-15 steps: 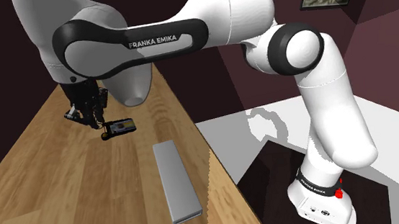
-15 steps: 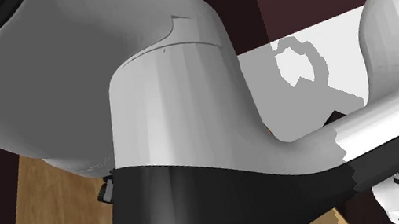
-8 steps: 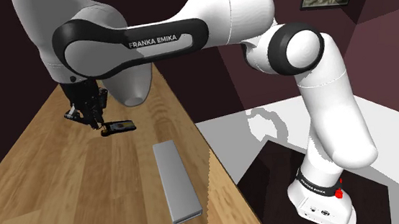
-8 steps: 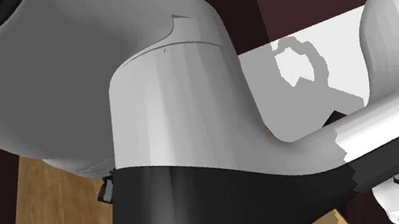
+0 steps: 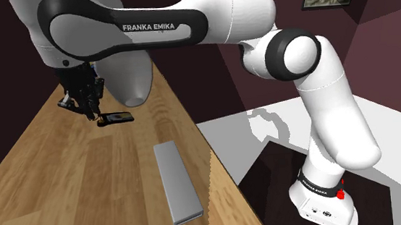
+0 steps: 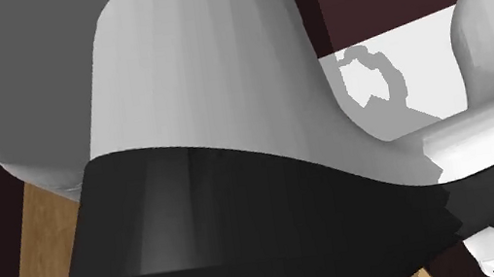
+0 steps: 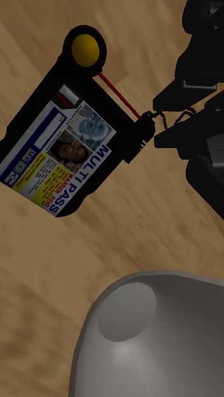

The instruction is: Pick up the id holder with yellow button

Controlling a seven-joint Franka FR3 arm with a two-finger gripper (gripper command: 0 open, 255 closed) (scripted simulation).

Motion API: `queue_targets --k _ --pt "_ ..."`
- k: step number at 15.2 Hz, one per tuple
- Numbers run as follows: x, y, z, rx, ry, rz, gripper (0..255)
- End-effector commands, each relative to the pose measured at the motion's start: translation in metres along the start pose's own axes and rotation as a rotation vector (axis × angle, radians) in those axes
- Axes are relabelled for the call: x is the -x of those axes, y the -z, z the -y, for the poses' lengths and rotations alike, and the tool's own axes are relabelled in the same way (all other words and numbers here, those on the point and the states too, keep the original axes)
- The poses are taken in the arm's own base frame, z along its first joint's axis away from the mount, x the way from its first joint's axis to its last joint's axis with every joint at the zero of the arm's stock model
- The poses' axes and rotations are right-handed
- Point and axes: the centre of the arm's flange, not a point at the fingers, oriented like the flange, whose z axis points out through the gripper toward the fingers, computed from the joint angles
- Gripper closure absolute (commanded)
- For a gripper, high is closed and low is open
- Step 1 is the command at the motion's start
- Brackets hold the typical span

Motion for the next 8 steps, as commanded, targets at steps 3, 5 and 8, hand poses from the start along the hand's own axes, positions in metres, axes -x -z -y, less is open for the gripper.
queue_targets --k 3,5,8 --pt "-0.003 0.021 -0.004 0.000 0.000 0.001 255" --pt "-0.005 0.031 -0.006 0.000 0.000 0.001 255" --pt "-0.007 0.042 -0.008 0.000 0.000 0.001 255"
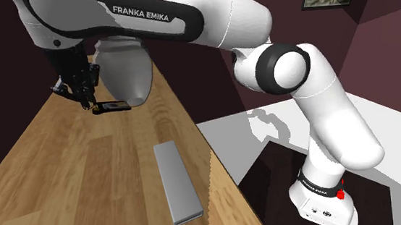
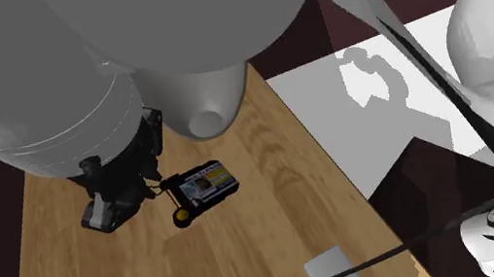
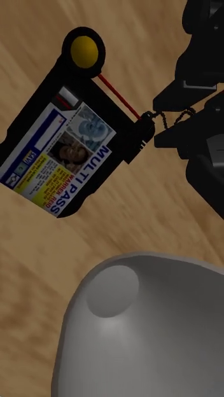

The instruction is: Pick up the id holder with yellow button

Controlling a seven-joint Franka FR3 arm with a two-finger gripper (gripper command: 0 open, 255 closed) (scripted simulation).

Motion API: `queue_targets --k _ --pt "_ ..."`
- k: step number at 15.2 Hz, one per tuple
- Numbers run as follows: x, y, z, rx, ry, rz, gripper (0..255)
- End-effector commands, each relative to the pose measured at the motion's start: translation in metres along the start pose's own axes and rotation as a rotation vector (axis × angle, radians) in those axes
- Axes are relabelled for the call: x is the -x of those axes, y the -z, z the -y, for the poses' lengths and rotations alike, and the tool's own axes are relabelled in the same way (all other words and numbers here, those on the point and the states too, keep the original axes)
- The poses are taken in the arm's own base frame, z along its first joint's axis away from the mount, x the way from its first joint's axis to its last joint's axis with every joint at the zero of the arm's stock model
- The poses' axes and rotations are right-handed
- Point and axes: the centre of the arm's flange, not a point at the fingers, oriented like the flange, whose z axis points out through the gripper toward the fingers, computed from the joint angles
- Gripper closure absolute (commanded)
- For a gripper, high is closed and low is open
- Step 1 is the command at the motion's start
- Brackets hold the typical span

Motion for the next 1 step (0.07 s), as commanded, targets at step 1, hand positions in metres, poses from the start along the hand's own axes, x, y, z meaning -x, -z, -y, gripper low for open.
queue_targets --k 1 --pt "0.0001 0.0043 -0.0014 0.000 0.000 0.001 255"
